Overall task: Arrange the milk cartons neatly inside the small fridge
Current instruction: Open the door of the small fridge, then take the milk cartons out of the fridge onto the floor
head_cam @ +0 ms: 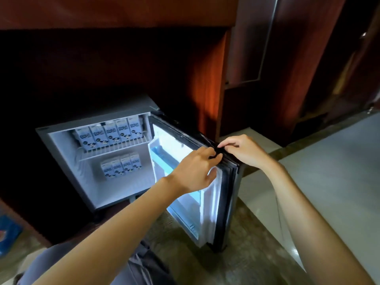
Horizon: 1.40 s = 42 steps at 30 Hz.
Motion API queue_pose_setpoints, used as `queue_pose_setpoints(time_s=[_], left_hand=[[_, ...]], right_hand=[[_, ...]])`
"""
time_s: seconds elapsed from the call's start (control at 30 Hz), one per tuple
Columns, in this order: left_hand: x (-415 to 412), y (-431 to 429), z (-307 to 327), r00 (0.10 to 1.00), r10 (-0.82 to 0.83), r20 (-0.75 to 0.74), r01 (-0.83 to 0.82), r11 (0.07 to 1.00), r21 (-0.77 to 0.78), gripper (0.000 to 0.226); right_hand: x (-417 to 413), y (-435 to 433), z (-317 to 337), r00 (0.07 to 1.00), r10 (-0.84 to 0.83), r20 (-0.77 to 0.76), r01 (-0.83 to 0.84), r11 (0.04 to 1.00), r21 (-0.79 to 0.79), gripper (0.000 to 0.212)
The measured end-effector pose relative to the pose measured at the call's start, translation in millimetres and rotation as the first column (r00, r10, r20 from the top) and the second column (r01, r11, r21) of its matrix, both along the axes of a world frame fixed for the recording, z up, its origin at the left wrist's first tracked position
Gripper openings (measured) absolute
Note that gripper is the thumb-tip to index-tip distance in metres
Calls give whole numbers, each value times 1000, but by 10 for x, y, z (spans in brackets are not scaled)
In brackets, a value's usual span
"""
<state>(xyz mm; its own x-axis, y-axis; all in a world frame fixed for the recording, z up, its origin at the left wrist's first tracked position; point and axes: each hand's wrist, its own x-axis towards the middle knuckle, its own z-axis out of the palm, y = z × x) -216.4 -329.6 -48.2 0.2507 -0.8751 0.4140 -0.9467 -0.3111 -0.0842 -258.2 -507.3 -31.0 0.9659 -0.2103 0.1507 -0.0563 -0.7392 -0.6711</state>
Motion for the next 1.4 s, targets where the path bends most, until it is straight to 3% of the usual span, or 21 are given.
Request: queue_pose_setpoints(time_s=[0.17, 0.27, 0.47, 0.6, 0.7, 0.93, 1.2, 1.33, 1.4], left_hand=[[251, -552, -46, 998, 55, -7, -54, 997, 52, 50], [384, -811, -15, 978, 208, -19, -199, 955, 220, 61], [680, -1105, 73, 919, 363, -153, -293, 890, 349, 67], [763, -1098, 180, 896, 379, -230, -298, 899, 321, 64], [780, -925, 204, 853, 444, -274, -397, 893, 213, 57], [948, 188, -27, 632, 614, -473, -668, 741, 70, 39], [1378, 1629, -429, 366, 778, -510, -852, 501, 153, 19], [1741, 2064, -725, 281, 810, -515, -867, 444, 226, 23], [2002, 2207, -838, 281, 810, -514, -864, 447, 233, 28]], right_hand=[[117, -319, -18, 957, -278, 80, 289, 938, -191, 32], [222, -437, -12, 925, -369, 93, 380, 884, -271, 33], [464, -665, -73, 913, -408, -20, 351, 809, -472, 51], [578, -604, 10, 907, -419, -46, 337, 787, -517, 52], [691, -400, 24, 927, -375, 2, 316, 777, -545, 46], [989, 546, -247, 989, -146, -22, 118, 874, -471, 36], [1756, 1990, -766, 966, 193, -169, -242, 905, -351, 32], [2138, 2423, -1010, 922, 274, -274, -353, 885, -304, 43], [2373, 2558, -1103, 912, 291, -287, -373, 880, -292, 50]])
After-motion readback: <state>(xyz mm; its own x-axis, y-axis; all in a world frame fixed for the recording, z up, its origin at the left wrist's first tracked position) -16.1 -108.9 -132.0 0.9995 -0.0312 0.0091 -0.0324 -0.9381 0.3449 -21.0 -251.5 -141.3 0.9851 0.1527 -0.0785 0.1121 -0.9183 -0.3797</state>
